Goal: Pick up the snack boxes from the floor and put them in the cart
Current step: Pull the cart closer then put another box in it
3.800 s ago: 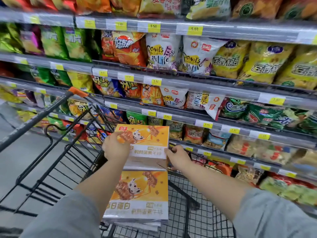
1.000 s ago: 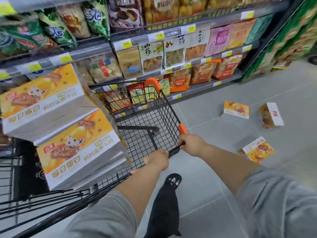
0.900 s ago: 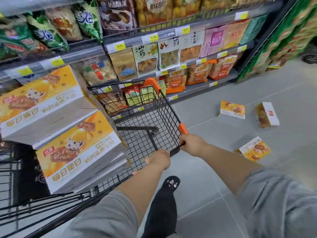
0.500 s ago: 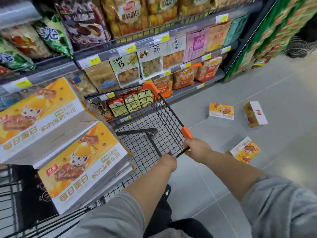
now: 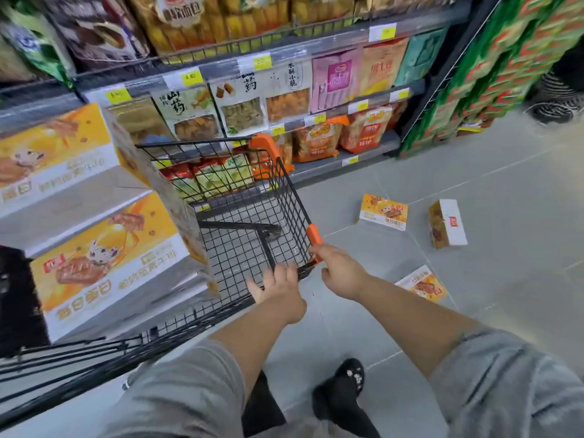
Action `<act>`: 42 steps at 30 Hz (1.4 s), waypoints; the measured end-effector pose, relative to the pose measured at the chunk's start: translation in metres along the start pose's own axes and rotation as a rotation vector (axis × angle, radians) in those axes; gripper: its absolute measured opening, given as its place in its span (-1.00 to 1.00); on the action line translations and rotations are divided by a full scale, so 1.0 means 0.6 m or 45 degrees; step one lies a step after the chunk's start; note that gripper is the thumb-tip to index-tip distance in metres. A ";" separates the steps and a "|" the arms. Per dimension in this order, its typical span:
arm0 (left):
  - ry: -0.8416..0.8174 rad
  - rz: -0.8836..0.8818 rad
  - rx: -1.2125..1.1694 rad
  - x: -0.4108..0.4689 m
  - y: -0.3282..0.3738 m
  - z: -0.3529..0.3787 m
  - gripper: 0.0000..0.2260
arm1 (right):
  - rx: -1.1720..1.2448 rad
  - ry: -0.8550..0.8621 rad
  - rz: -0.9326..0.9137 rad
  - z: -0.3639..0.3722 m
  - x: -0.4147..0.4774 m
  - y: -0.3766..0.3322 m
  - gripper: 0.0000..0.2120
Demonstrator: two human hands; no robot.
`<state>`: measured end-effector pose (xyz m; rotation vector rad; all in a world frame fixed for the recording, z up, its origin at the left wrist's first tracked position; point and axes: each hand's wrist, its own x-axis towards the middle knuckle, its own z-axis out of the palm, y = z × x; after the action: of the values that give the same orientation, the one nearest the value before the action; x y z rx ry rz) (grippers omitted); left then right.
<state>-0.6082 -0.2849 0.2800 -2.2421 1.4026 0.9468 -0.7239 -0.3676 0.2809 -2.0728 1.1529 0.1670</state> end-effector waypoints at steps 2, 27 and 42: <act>0.023 -0.011 0.050 -0.001 0.023 0.009 -0.29 | 0.013 0.016 0.001 -0.021 -0.020 0.042 -0.47; -0.071 0.273 0.641 0.121 0.471 -0.109 -0.35 | -0.043 -0.131 0.390 -0.159 -0.028 0.460 -0.53; -0.578 -0.097 -0.500 0.324 0.677 0.312 -0.48 | -0.009 -0.176 0.596 -0.022 -0.024 0.901 -0.54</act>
<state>-0.9779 -0.4913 0.0380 -2.1160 0.9859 1.6938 -1.1552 -0.5383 0.0021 -1.7347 1.5317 0.5284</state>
